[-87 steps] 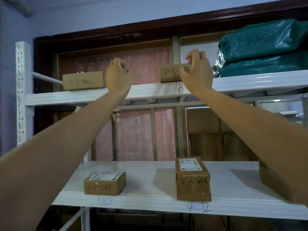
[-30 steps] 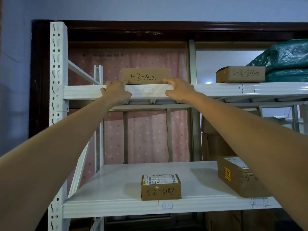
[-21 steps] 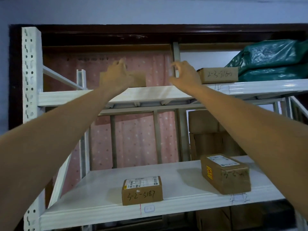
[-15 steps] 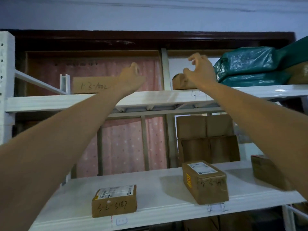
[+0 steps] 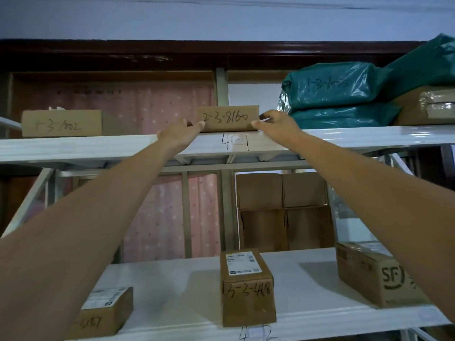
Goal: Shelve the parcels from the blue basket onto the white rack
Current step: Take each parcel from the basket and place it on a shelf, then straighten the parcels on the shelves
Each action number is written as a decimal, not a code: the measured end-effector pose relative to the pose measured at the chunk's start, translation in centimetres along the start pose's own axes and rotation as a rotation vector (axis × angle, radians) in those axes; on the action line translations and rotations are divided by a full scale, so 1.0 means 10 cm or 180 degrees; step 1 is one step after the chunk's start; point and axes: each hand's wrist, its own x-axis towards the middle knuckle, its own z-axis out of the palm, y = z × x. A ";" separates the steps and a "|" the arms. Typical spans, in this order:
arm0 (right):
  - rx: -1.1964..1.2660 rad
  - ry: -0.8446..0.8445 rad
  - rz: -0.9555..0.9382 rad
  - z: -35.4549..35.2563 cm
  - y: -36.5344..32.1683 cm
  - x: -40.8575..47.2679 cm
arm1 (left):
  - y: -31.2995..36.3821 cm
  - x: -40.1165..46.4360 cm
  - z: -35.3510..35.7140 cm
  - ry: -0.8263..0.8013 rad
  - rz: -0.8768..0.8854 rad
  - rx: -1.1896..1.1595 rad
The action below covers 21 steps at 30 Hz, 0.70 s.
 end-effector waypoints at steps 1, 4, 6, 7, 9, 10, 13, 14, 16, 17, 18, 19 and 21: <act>-0.0099 0.0047 -0.0021 0.03 0.02 0.02 | 0.00 0.00 0.01 0.0056 -0.0026 0.0054; -0.0419 0.0147 -0.0022 0.09 0.03 0.05 | 0.02 0.01 0.06 0.0172 -0.0045 0.0119; -0.0601 0.0187 0.0005 0.11 0.02 0.08 | 0.03 0.02 0.08 0.0186 -0.0055 0.0162; -0.0658 0.0190 0.0023 0.12 0.01 0.10 | 0.04 0.01 0.08 0.0203 -0.0056 0.0172; -0.0726 0.0166 0.0062 0.14 0.01 0.12 | 0.04 0.03 0.10 0.0228 -0.0029 0.0159; -0.0748 0.0155 0.0078 0.14 0.00 0.12 | 0.03 0.04 0.11 0.0218 -0.0015 0.0153; -0.0779 0.0147 0.0115 0.13 -0.02 0.12 | 0.02 0.00 0.10 0.0185 0.0012 0.0151; -0.0772 0.0153 0.0133 0.14 -0.03 0.10 | 0.02 -0.02 0.08 0.0169 0.0020 0.0116; -0.0681 0.0260 0.0149 0.16 -0.04 0.05 | 0.01 -0.09 0.04 0.0216 0.0114 -0.0065; -0.0578 0.0416 0.0114 0.18 -0.04 0.02 | -0.01 -0.13 0.03 0.0326 0.0207 -0.0240; -0.0471 0.0684 0.0032 0.21 -0.04 -0.04 | -0.05 -0.17 0.03 0.0526 0.0332 -0.0435; -0.0398 0.1052 -0.0087 0.25 -0.04 -0.11 | -0.11 -0.22 0.03 0.0836 0.0490 -0.0551; -0.0384 0.1797 -0.0372 0.36 -0.07 -0.29 | -0.26 -0.34 0.04 0.1505 0.0770 -0.0395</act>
